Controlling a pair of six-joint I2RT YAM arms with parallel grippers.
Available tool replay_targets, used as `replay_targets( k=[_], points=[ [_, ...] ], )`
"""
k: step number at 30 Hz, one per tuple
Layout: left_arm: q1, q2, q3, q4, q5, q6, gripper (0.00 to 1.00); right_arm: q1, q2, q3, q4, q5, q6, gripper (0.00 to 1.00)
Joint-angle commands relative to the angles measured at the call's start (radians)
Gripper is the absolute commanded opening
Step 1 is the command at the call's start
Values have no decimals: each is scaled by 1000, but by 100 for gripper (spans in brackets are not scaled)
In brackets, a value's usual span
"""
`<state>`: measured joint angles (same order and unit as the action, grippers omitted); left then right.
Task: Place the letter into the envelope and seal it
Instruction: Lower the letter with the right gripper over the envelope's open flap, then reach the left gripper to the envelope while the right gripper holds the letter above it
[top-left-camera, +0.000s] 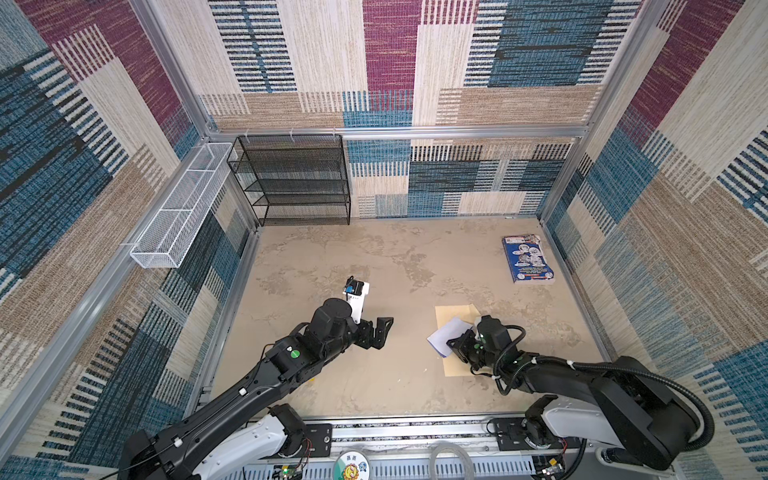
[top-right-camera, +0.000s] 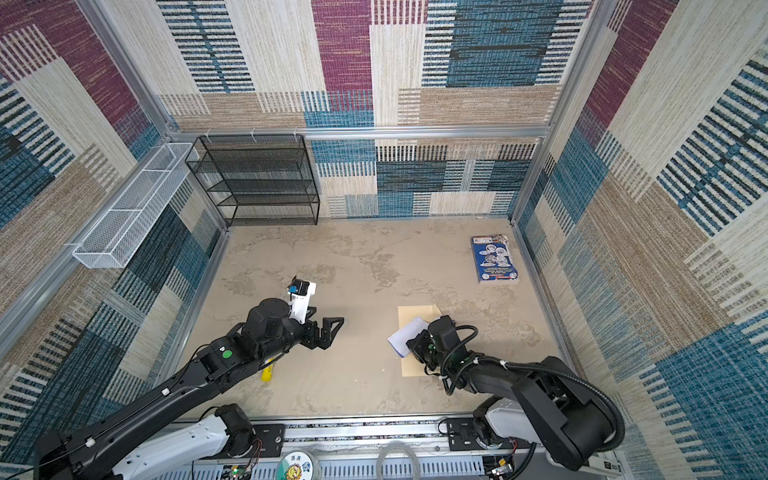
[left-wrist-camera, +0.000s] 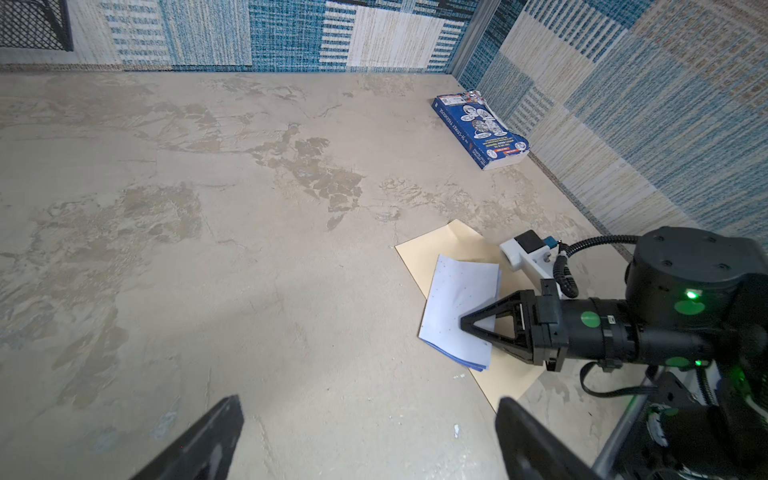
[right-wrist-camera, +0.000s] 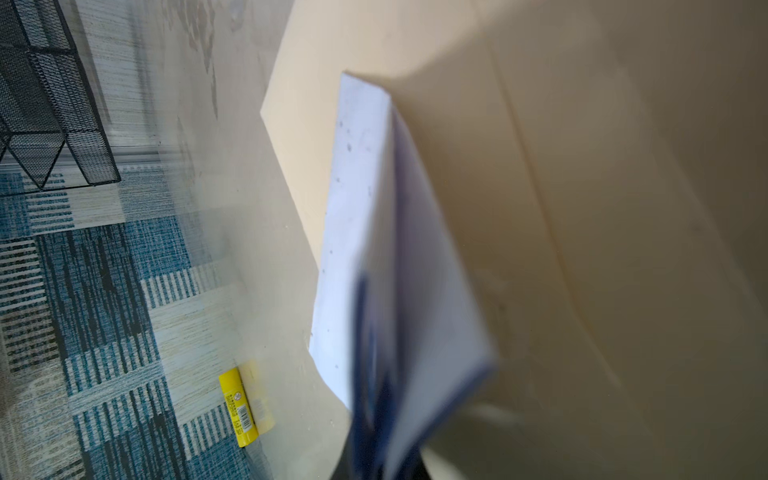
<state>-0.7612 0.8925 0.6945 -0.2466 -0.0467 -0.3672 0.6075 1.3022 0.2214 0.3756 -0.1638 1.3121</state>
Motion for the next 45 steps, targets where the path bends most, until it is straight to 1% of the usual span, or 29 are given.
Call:
replay_targets(
  k=[1, 5, 7, 9, 13, 15, 18, 20, 22, 24, 25, 26, 29, 31, 32, 33, 34, 35, 37, 39, 42, 44, 45],
  points=[
    [-1, -16, -7, 21, -26, -14, 99, 79, 67, 38, 131, 92, 158, 0],
    [0, -43, -15, 7, -36, -9, 99, 152, 147, 122, 144, 132, 197, 0],
    [0, -54, -17, -2, -38, -4, 100, 163, 146, 129, 161, 139, 213, 0],
    [0, -64, -19, -6, -32, -4, 100, 163, 117, 146, 140, 144, 188, 0],
    [0, -70, -26, 8, 13, -14, 100, 159, 22, 270, -65, 162, 31, 0],
    [-1, -59, -20, 15, 46, -29, 100, 135, -31, 305, -175, 157, -40, 0],
    [-13, -19, 5, 14, 67, -58, 99, 46, -109, 336, -320, 93, -178, 0],
    [-27, 28, 27, 15, 83, -92, 100, -34, -142, 368, -430, 11, -312, 0],
    [-36, 87, 53, 16, 108, -128, 99, -95, -144, 430, -565, -24, -458, 0],
    [-42, 165, 84, 15, 146, -157, 93, -130, -133, 497, -685, -33, -602, 0],
    [-48, 206, 97, 15, 158, -174, 88, -150, -125, 528, -736, -40, -662, 0],
    [-56, 250, 114, 15, 171, -185, 81, -168, -121, 548, -769, -59, -713, 0],
    [-100, 361, 165, 16, 179, -212, 67, -220, -115, 576, -836, -91, -837, 0],
    [-123, 422, 191, 33, 189, -224, 51, -248, -103, 586, -879, -107, -910, 0],
    [-133, 455, 203, 40, 194, -232, 38, -260, -101, 585, -895, -116, -944, 0],
    [-141, 479, 213, 48, 194, -243, 28, -268, -100, 584, -910, -110, -971, 0],
    [-149, 509, 222, 61, 194, -254, 19, -276, -95, 586, -932, -95, -996, 0],
    [-161, 538, 233, 76, 197, -262, 15, -289, -91, 587, -949, -97, -1017, 0],
    [-182, 594, 254, 91, 194, -280, 14, -315, -93, 581, -954, -138, -1050, 0],
    [-203, 655, 284, 102, 194, -297, 12, -327, -88, 585, -970, -126, -1069, 0],
    [-226, 748, 335, 105, 198, -321, 8, -362, -68, 589, -974, -150, -1081, 0],
    [-241, 804, 370, 104, 199, -336, 4, -367, -55, 604, -985, -117, -1070, 0],
    [-246, 824, 383, 104, 196, -342, 4, -372, -47, 608, -989, -118, -1070, 0]
  ],
)
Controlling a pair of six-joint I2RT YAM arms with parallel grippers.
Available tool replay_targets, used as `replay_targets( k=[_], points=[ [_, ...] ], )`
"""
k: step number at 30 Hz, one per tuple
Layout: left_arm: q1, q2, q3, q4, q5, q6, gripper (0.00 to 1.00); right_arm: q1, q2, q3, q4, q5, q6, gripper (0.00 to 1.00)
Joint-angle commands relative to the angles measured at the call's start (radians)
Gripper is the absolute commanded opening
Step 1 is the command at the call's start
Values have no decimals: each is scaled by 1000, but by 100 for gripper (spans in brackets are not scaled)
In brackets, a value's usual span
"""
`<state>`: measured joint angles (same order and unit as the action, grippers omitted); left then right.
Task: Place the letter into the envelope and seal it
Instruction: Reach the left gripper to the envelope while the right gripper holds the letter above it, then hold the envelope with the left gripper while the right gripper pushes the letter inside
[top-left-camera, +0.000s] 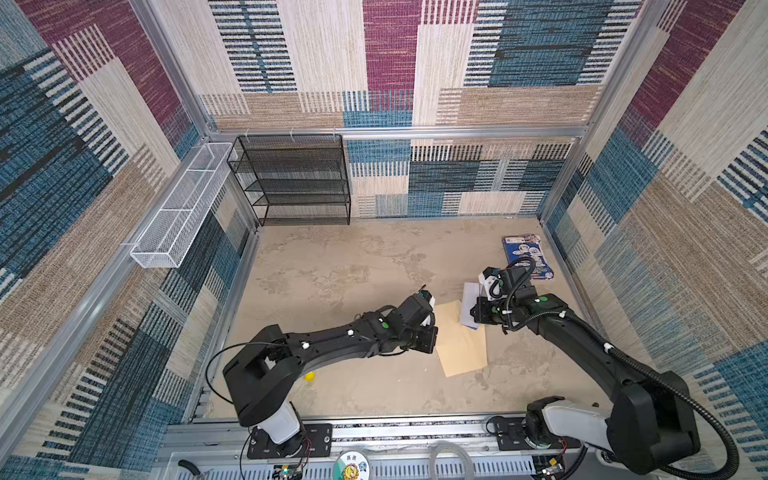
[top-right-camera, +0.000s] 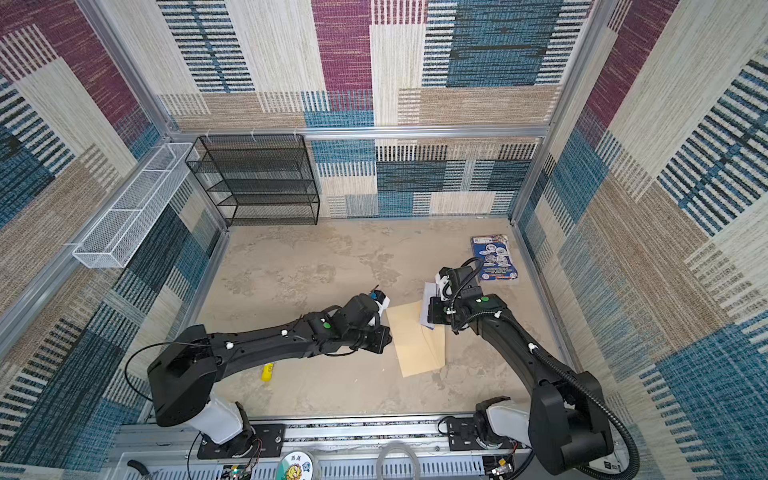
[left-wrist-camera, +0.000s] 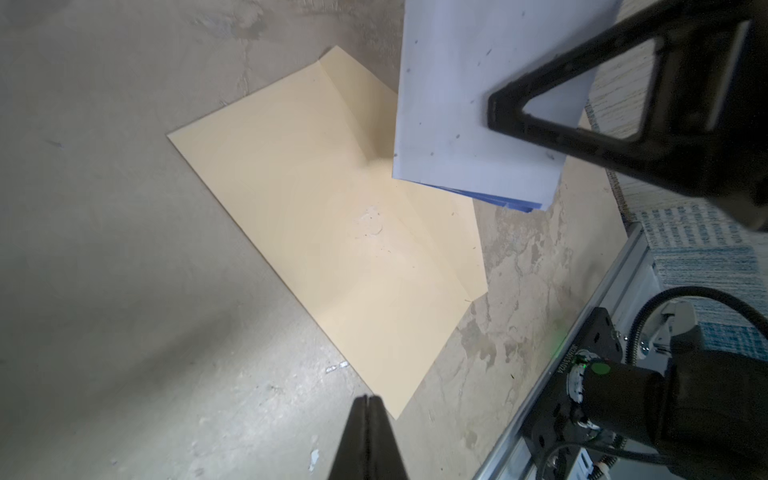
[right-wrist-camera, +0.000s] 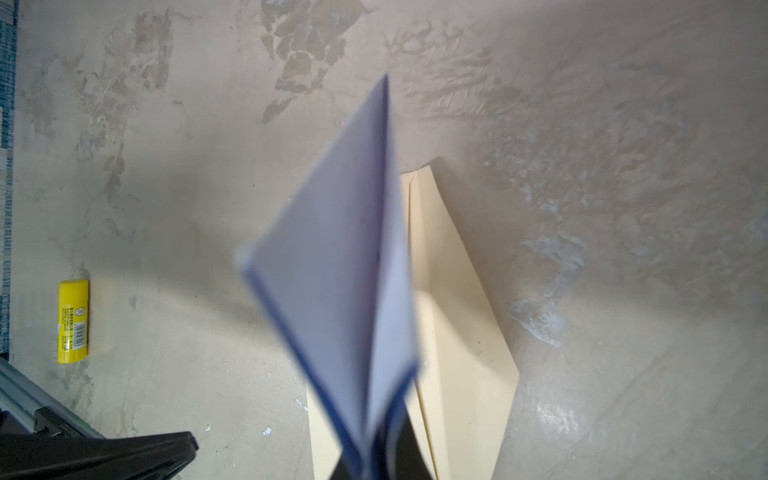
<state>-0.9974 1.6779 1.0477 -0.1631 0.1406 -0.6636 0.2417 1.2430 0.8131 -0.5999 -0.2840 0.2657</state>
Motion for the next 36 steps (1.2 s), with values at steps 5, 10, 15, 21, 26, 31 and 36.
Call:
replay_targets(
  k=[5, 10, 15, 21, 26, 31, 36],
  points=[
    [-28, 121, 77, 20, -2, -78, 2, -21, 57, 3, -33, 58, 1, 0],
    [-38, 199, 101, 20, -15, -107, 2, -33, 70, -23, -29, 106, 30, 0],
    [-35, 240, 102, -5, -64, -123, 0, -39, 92, -35, -25, 86, 27, 0],
    [-23, 272, 103, -35, -141, -131, 0, -39, 131, -37, -37, 89, 28, 0],
    [2, 303, 117, -42, -171, -122, 0, -38, 148, -41, -31, 48, 13, 0],
    [42, 326, 139, -56, -192, -98, 0, -7, 174, -46, -23, 12, 4, 0],
    [83, 340, 163, -77, -199, -64, 0, 35, 205, -48, -18, -18, 0, 0]
  ],
)
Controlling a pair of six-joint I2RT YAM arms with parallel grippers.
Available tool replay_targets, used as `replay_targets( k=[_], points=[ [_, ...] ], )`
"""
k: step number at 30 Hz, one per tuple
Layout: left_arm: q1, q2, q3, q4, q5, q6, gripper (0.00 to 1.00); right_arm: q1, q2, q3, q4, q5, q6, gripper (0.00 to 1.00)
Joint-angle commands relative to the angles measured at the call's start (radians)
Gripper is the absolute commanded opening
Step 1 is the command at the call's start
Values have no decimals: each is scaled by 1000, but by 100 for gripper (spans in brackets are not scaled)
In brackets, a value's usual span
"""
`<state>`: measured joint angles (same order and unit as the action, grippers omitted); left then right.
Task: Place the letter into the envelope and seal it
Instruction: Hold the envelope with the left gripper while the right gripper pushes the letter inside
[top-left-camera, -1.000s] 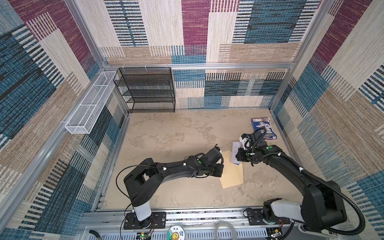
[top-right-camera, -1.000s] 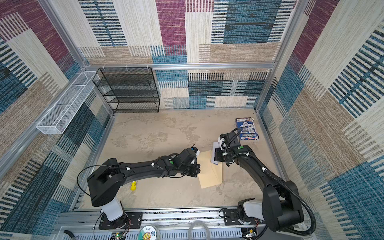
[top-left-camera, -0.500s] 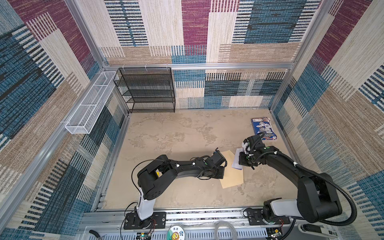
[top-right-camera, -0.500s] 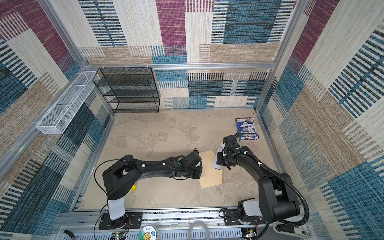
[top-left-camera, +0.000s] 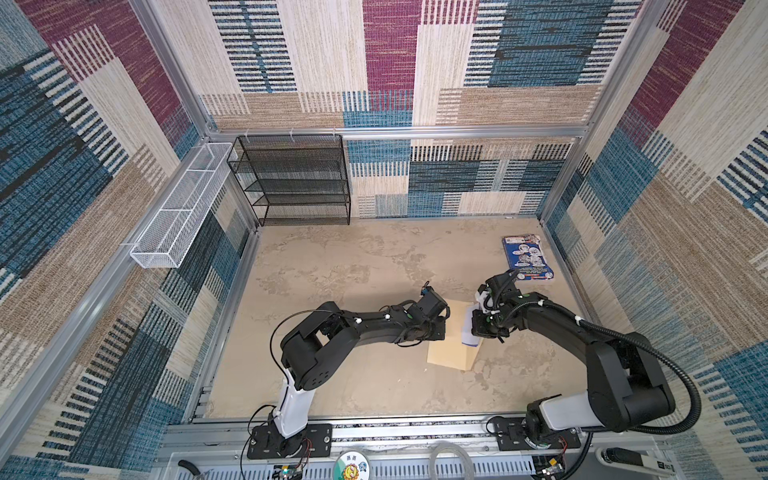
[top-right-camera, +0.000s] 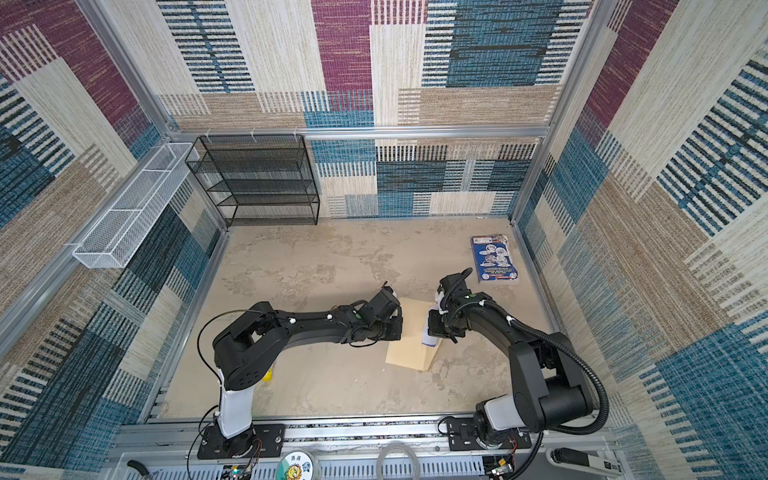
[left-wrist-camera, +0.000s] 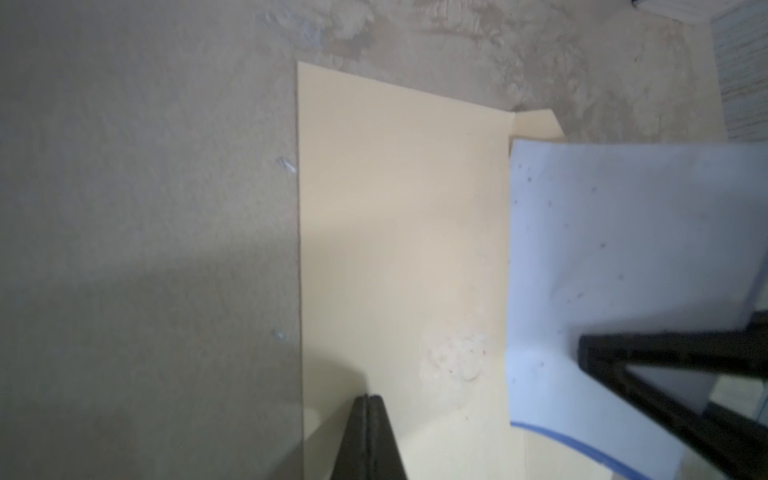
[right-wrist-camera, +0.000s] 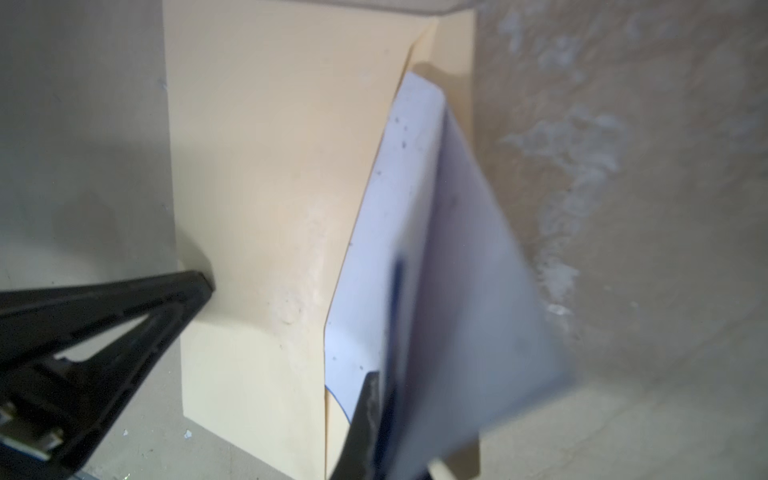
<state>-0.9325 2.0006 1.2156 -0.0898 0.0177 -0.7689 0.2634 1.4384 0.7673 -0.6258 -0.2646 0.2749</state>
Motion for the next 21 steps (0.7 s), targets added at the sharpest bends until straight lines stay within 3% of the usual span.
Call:
replay_targets(
  k=[1, 14, 21],
  points=[
    [24, 14, -8, -145, -75, 45, 0, 15, 13, -1, 9, -47, -7, 0],
    [69, -44, -110, -34, 16, 44, 0, 16, 37, -49, 129, -201, 46, 0],
    [64, -66, -148, 19, 63, 29, 0, 16, 62, -83, 208, -229, 86, 0]
  ],
)
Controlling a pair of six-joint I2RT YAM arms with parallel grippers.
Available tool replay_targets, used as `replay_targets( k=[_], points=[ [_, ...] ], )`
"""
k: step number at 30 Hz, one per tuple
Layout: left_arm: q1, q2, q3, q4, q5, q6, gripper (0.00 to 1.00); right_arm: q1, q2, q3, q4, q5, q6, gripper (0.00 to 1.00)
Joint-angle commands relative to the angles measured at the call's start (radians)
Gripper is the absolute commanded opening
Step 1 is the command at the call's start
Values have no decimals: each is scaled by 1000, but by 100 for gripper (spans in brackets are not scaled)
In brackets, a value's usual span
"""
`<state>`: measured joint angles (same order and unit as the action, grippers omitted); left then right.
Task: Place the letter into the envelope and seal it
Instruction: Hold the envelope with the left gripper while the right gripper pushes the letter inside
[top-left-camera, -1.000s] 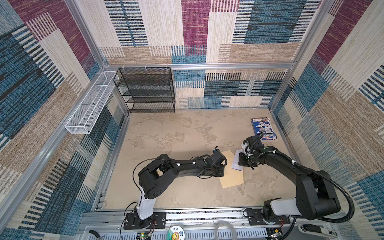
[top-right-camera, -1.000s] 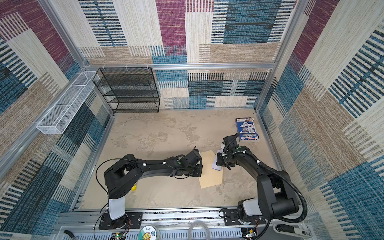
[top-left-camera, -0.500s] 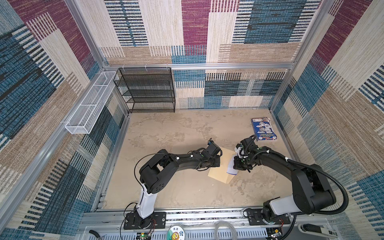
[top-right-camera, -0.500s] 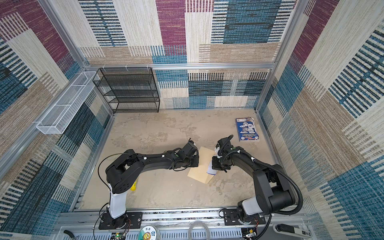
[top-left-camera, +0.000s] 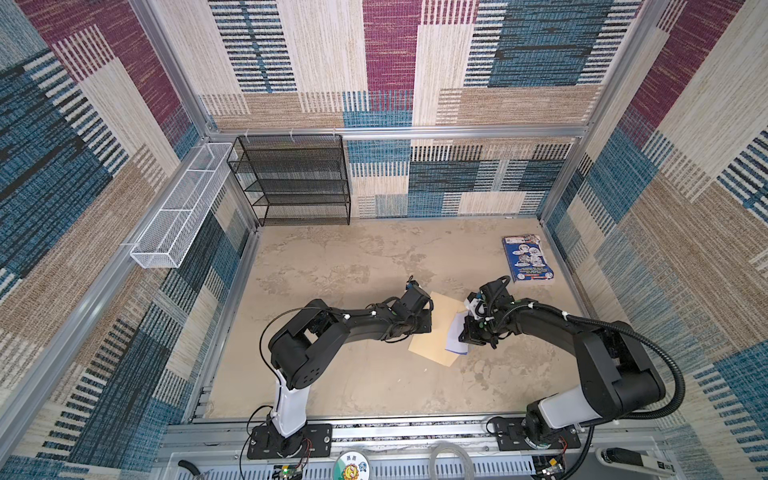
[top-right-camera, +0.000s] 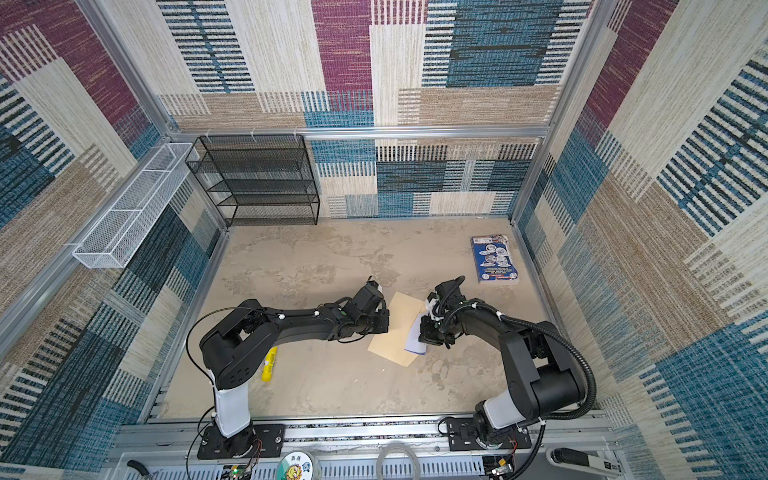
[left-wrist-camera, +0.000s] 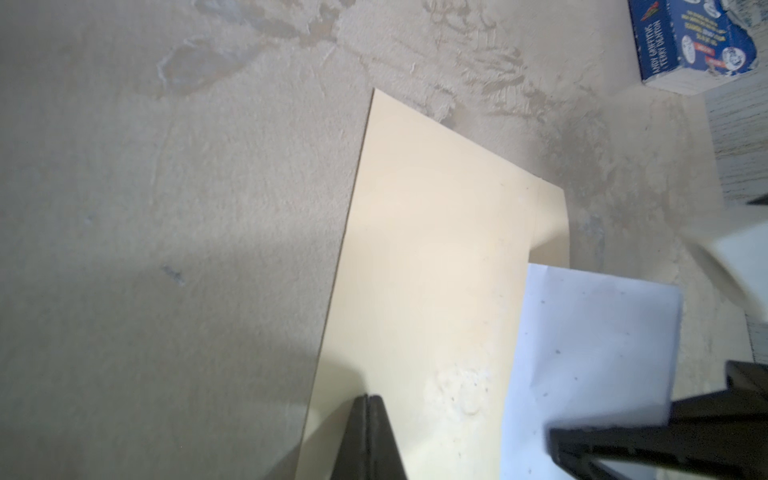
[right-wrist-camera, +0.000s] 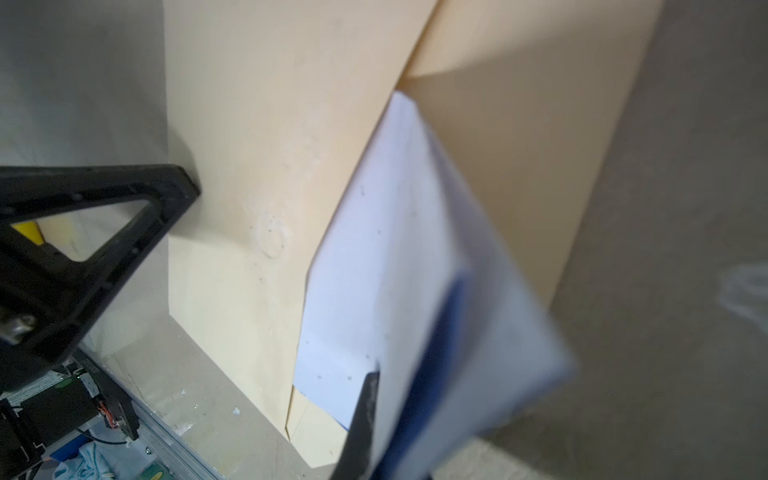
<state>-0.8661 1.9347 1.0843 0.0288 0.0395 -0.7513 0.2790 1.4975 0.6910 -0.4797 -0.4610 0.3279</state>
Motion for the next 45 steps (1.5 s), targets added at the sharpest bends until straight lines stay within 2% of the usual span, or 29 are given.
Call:
replay_targets(
  k=[1, 10, 12, 14, 17, 19, 22, 25, 27, 33, 37, 45],
  points=[
    [-4, -4, -24, -91, 44, 9, 0, 0, 1, -11, 75, -34, 43, 0],
    [-5, -14, -41, -81, 59, 20, 0, 0, 4, -19, 164, -46, 66, 0],
    [-5, -20, -45, -84, 52, 20, 0, -2, -3, -22, 159, -38, 62, 10],
    [-5, -28, -51, -99, 37, 17, 0, -6, -16, -18, 145, -21, 59, 30],
    [-1, -34, -59, -120, 18, 15, 0, -22, -55, -14, 117, 12, 65, 48],
    [1, -34, -63, -128, 10, 16, 0, -36, -84, -5, 89, 44, 65, 56],
    [3, -33, -63, -127, 13, 15, 0, -53, -121, 7, 55, 70, 59, 59],
    [1, -33, -58, -122, 20, 20, 0, -66, -137, 6, 54, 73, 56, 58],
    [2, -37, -56, -121, 21, 24, 0, -70, -129, 1, 68, 66, 55, 54],
    [1, -39, -49, -122, 26, 34, 0, -73, -94, -10, 112, 60, 66, 29],
    [1, -33, -45, -120, 34, 37, 0, -73, -76, -12, 129, 59, 67, 20],
    [2, -29, -40, -118, 36, 52, 0, -73, -38, -14, 154, 59, 64, 9]
  ],
)
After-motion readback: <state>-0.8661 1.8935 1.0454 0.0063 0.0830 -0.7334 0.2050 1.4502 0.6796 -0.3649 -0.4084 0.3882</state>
